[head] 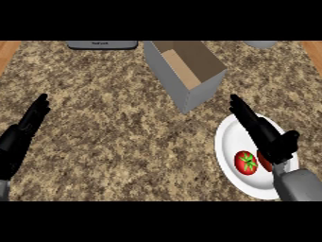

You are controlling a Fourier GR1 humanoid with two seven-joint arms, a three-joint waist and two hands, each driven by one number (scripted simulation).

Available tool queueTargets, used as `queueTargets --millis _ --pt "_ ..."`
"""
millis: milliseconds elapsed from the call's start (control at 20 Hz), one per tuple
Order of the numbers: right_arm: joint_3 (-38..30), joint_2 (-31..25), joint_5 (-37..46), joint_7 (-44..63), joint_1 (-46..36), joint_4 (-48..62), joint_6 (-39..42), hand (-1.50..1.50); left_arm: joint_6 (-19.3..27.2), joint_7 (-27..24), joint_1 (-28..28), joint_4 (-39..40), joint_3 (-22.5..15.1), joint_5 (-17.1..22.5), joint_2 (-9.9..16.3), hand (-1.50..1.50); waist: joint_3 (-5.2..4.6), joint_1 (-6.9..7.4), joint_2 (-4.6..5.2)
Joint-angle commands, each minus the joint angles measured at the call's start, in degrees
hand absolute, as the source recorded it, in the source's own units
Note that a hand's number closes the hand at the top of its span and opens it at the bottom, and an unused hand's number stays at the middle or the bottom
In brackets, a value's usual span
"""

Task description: Pick the bell pepper from the plate and place it in the cardboard box

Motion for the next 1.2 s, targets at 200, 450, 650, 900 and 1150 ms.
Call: queueTargets --millis 200,450,650,900,1150 --pt "-15.28 -14.24 -9.79 -1.11 2.55 -6.06 9.03 -1.5 0.98 3.32 0.66 -1.01 7.25 9.21 -4.39 0.0 1.12 -0.04 -0.26" --pt "-26.97 -12.62 -3.59 -22.11 7.9 -3.57 -4.1 -1.5 1.55 6.58 2.01 -1.62 7.93 13.09 -6.51 0.0 1.44 -2.05 -0.5" --pt "-27.11 -13.62 -0.5 -36.09 14.54 -6.42 2.12 -1.5 -1.18 10.1 -0.54 -1.51 10.49 16.27 -4.15 0.0 1.24 -0.47 -0.15" --pt "-24.48 -24.21 10.62 -27.83 19.26 -11.6 2.41 -1.5 2.05 9.97 1.83 -5.35 7.06 12.93 -7.39 0.0 1.1 0.53 -0.2" --pt "-20.94 -32.15 23.17 -14.64 21.05 -18.77 -0.87 -1.5 0.27 9.48 1.2 -3.31 7.3 12.8 -6.52 0.0 0.88 0.51 -0.09"
